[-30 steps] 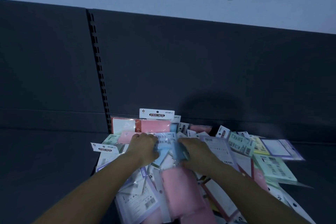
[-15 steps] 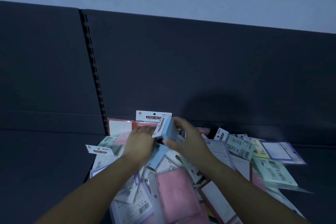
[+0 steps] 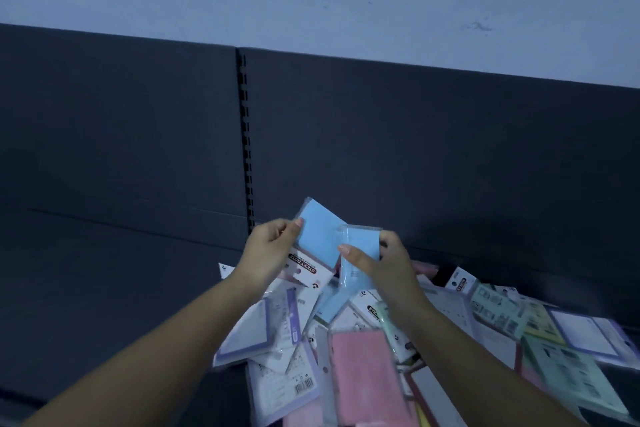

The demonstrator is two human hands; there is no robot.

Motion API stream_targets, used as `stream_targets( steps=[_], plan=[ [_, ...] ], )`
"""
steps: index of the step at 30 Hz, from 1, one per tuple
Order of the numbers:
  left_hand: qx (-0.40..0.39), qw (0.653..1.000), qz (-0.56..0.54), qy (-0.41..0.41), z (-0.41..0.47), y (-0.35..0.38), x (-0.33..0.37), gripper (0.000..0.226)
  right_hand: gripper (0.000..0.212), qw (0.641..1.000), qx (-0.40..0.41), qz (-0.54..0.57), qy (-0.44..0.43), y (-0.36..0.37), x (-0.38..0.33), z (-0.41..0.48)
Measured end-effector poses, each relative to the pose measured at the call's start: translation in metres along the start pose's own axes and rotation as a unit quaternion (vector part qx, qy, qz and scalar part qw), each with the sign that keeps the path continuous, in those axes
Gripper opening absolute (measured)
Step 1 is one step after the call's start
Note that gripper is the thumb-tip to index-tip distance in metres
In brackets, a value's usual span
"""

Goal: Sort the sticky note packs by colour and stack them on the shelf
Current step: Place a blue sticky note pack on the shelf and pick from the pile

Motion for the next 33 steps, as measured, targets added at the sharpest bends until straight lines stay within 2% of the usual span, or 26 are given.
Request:
stream_targets(
  steps=[4, 8, 13, 18, 21, 23, 26, 30, 33],
  plan=[
    [0.005, 0.999, -0.008, -0.046, -0.021, -0.025, -0.003, 0.036, 0.023, 0.998, -0.031, 0.061, 0.008, 0.016, 0.002, 0.003],
    [-0.003, 0.997, 0.032, -0.067, -0.046, -0.055, -0.001, 0.040, 0.013, 0.986, -0.141, 0.083, 0.017, 0.054, -0.001, 0.003],
    [-0.016, 0.996, 0.065, -0.066, -0.086, -0.103, 0.000, 0.041, 0.014, 0.957, -0.286, 0.040, 0.030, 0.121, 0.000, -0.018],
    [-0.009, 0.994, 0.080, -0.074, -0.119, -0.156, -0.001, 0.060, 0.015, 0.932, -0.360, -0.036, 0.034, 0.182, 0.003, -0.044],
    [0.023, 0.992, 0.060, -0.106, -0.137, -0.193, -0.004, 0.062, 0.014, 0.913, -0.403, -0.043, 0.047, 0.220, 0.004, -0.059],
    [0.069, 0.985, 0.020, -0.155, -0.152, -0.228, -0.010, 0.057, 0.011, 0.912, -0.406, -0.032, 0.053, 0.250, 0.004, -0.070],
    [0.128, 0.966, -0.112, -0.197, -0.177, -0.283, -0.022, 0.053, 0.008, 0.931, -0.359, -0.005, 0.070, 0.299, 0.007, -0.081],
    [0.150, 0.939, -0.254, -0.176, -0.213, -0.333, -0.037, 0.027, 0.004, 0.950, -0.275, 0.050, 0.139, 0.367, 0.023, -0.104],
    [0.161, 0.932, -0.303, -0.114, -0.233, -0.363, -0.045, 0.026, 0.004, 0.952, -0.228, 0.084, 0.187, 0.423, 0.036, -0.132]
  ],
)
Point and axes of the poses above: each hand's wrist, its own z-axis towards the middle knuckle, its own y-axis out of the palm, x = y × z, the point moved 5 cm from there along z, towards the middle knuckle, and after that the axes turned 3 degrees about -x, right-handed, at the moved point
